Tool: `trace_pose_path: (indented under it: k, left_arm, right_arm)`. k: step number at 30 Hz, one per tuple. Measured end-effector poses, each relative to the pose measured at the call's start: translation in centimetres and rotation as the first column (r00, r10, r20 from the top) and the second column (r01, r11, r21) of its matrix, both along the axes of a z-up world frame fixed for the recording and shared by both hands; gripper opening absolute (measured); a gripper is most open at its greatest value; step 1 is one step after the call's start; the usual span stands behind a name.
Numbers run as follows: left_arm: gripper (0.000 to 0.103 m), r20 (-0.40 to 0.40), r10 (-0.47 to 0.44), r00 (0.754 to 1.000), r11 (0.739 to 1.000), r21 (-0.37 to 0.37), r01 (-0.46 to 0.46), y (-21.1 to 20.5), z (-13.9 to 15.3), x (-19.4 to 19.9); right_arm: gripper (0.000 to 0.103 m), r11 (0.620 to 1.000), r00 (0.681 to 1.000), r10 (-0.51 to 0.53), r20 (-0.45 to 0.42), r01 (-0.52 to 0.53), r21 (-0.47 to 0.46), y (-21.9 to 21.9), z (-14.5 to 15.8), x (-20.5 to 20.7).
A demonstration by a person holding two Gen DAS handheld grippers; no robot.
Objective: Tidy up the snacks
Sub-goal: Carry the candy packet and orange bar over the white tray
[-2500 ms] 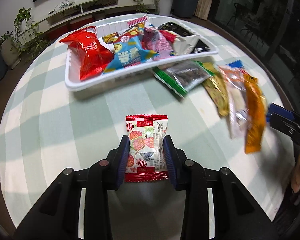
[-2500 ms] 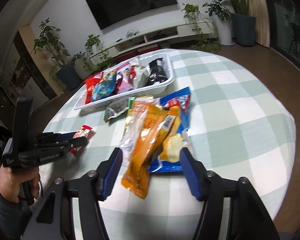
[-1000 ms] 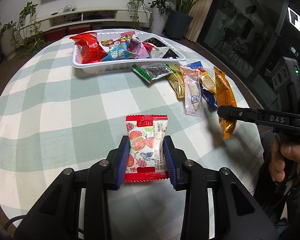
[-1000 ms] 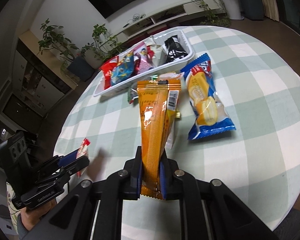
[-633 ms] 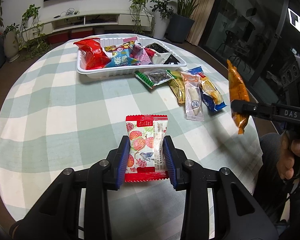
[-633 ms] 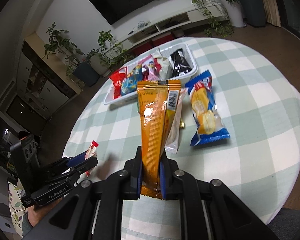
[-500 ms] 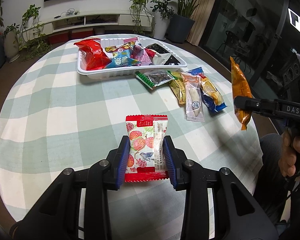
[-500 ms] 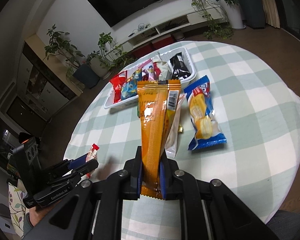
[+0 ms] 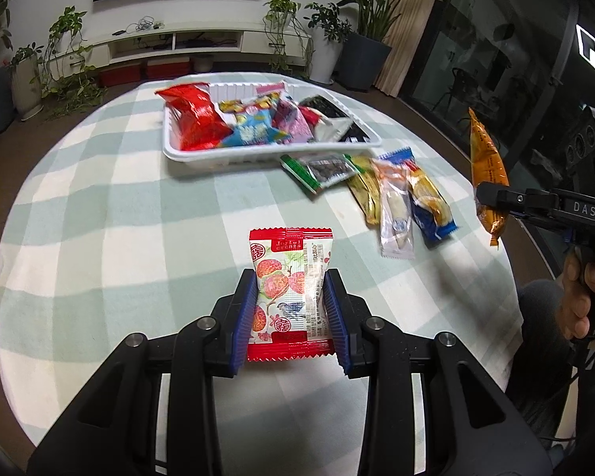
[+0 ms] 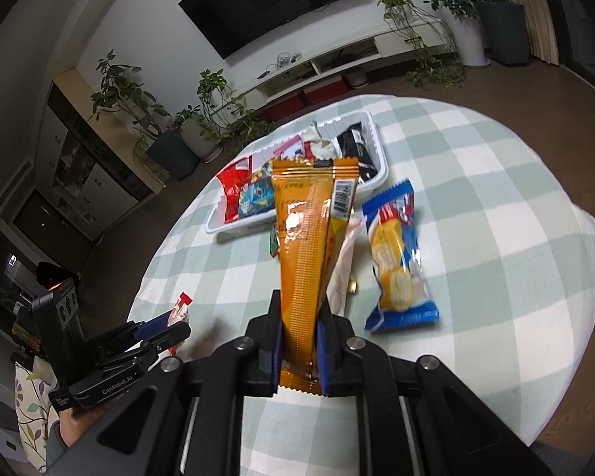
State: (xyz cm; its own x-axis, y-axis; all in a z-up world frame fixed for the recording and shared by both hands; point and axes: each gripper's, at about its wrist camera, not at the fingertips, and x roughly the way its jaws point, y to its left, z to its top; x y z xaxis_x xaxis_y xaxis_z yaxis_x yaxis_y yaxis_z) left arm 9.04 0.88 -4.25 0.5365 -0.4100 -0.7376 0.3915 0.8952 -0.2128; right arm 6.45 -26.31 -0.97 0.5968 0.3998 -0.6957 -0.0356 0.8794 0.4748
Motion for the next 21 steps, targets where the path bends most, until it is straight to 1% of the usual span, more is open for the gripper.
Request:
trace_pose_path:
  k: [4, 8, 13, 17, 21]
  left_arm:
    - [0.032, 0.014, 0.019, 1.0, 0.999, -0.028, -0.019, 1.0, 1.3, 1.8]
    - [0.032, 0.05, 0.039, 0.998, 0.999, -0.037, -0.037, 1.8, 3.3, 4.2]
    - [0.032, 0.089, 0.056, 0.994, 0.998, -0.039, -0.052, 2.1, 5.8, 8.1]
    - [0.032, 0.109, 0.056, 0.992, 0.998, -0.029, -0.053, 1.6, 7.4, 12.2]
    - [0.032, 0.095, 0.055, 0.994, 0.998, -0.032, -0.053, 0.9, 7.6, 16.3]
  right_arm:
    - [0.015, 1.0, 0.999, 0.01, 0.032, -0.01, -0.012, -0.3, 1.6, 1.4]
    - [0.015, 0.999, 0.998, 0.024, 0.066, -0.022, -0.033, -0.4, 3.3, 3.2]
    - [0.015, 0.998, 0.994, 0.053, 0.093, -0.048, -0.049, -0.2, 5.4, 7.1]
    - [0.015, 0.993, 0.991, 0.095, 0.09, -0.088, -0.077, 0.9, 6.3, 10.9]
    - [0.015, 0.987, 0.989, 0.139, 0.046, -0.134, -0.09, 2.2, 5.6, 14.5]
